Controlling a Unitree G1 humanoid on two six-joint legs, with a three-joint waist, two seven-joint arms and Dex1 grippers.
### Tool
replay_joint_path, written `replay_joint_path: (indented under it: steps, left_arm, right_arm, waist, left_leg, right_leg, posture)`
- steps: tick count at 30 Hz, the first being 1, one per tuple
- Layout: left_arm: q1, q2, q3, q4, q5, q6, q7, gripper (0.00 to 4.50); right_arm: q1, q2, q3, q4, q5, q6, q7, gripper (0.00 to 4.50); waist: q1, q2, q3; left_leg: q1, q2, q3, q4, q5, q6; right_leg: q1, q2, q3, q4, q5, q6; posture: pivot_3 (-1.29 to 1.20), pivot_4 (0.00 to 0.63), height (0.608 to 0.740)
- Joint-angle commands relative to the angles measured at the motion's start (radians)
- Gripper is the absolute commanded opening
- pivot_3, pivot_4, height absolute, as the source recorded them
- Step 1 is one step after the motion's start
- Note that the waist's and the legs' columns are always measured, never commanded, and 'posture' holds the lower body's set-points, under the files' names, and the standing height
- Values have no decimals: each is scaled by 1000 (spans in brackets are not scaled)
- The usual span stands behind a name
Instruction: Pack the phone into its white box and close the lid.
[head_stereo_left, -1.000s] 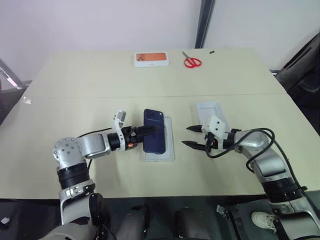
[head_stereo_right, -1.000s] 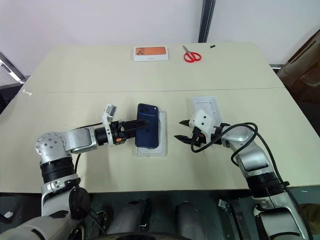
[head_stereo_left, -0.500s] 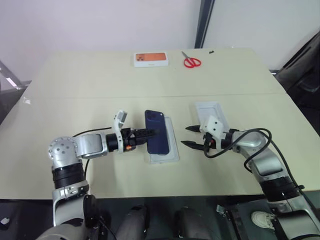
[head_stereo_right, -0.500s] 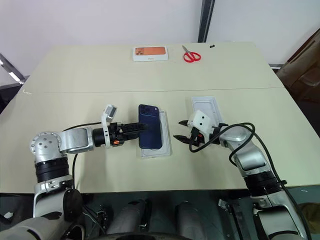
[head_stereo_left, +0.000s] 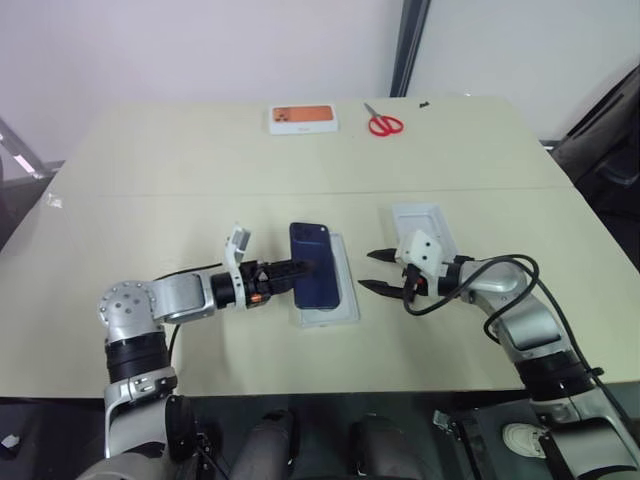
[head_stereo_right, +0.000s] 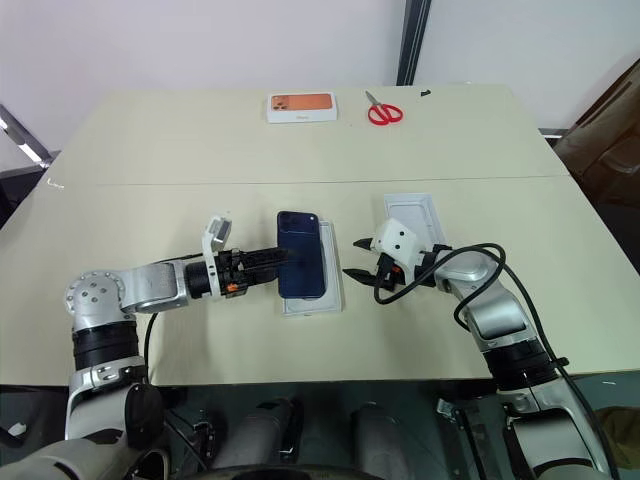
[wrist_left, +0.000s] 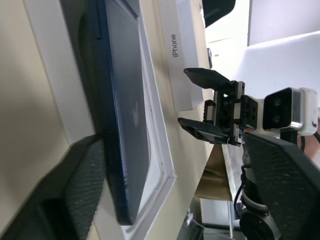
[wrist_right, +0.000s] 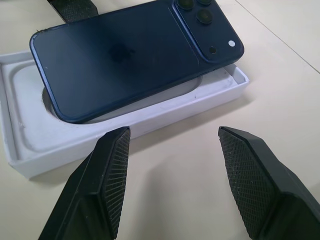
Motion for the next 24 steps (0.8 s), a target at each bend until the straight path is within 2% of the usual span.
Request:
replay_joint_path:
  steps: [1,3,22,24]
  left_arm:
    - [-1,6,-1,-4,-26,-6,-5,2170]
    - [3,10,-8,-9,-18,-5,-5,1212]
    - [9,2,-72,-28,50,-34,-10,1212]
    - [16,4,-78,-30,64,-33,-10,630]
  right_arm:
    - [-8,-1,-8,-28,1,-11,-6,2961]
    - [-8,0,-8,-30,1,-10,-8,2961]
    - [-10,5,-4,-37,2,-6,-21,2961]
    - [-10,4,-5,-38,4,-6,-21,2961]
  waist:
    - [0,0,0]
    - [0,0,0]
    - [0,0,0]
    - [0,0,0]
  left_leg:
    - [0,0,0,0,0,0]
    - [0,0,0,0,0,0]
    - [0,0,0,0,0,0]
    - [0,0,0,0,0,0]
  right_leg:
    - [0,0,0,0,0,0]
    - [0,0,0,0,0,0]
    - [0,0,0,0,0,0]
    - [0,0,0,0,0,0]
  posture:
    - [0,150,734]
    - [0,150,734]
    - [0,150,734]
    - [0,150,734]
